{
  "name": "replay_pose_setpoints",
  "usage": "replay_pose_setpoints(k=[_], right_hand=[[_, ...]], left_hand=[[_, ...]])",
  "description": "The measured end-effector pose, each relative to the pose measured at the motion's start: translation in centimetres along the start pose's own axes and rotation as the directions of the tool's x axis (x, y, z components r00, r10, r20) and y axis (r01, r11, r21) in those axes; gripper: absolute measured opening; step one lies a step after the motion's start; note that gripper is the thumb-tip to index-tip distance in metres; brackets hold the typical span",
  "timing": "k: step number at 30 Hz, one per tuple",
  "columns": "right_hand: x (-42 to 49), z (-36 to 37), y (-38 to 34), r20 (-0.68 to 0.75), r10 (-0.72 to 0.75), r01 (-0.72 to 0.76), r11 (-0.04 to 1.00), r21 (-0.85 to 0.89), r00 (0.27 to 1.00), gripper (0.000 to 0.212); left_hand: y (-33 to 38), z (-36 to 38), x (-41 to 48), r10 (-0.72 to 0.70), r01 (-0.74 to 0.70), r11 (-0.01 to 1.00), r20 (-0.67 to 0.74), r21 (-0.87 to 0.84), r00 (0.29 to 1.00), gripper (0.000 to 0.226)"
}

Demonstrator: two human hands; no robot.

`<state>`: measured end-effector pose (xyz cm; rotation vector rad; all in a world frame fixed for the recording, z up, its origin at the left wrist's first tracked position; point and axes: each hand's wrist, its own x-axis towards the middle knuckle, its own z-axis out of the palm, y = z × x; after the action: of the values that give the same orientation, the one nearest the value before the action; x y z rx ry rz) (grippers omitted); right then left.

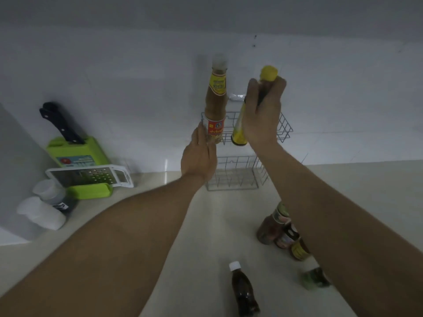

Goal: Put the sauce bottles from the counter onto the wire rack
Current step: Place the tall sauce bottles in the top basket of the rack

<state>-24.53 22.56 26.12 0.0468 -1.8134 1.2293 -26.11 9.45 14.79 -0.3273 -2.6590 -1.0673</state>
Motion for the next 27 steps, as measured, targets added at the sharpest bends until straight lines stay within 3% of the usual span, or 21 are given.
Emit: replay_pose_setpoints(k=[4,8,14,19,24,27], right_hand=[[4.2,1.8,-0.1,-0.043,-0.077,0.078,0.996,0.031,0.996,0.016],[4.8,3.2,1.3,0.046,-0.073,0.070,0.996,0.048,0.996,0.016],[2.9,4.2,3.9,0.266,0.069,-0.067,0.998,-0.017,0.961,0.020],[1.6,3.8,4.6,0.305,0.239,-0.235,0.971,-0.050,0.922,0.021],[1.5,2.9,4.5,0.446,0.372,-0.442,0.895,0.061,0.814,0.023],[1.5,1.8,4.9,0.562,0.431,-0.528,0.849,0.014,0.706,0.045]], left_hand=[[1.5,-0.8,2.1,-0.070,0.071,0.997,0.021,-0.032,0.997,0.059],[1.7,-0.7,1.9,-0.137,0.142,0.988,0.078,-0.053,0.987,0.056],[1.2,-1.0,2.0,-0.138,0.137,0.990,0.092,0.009,0.986,0.054],[1.1,-0.5,2.0,-0.151,0.151,0.989,0.078,0.012,0.985,0.054],[1.1,-0.8,2.0,-0.137,0.136,0.990,0.077,0.022,0.988,0.054],[1.2,-1.1,1.9,-0.140,0.138,0.990,0.095,0.031,0.986,0.055]])
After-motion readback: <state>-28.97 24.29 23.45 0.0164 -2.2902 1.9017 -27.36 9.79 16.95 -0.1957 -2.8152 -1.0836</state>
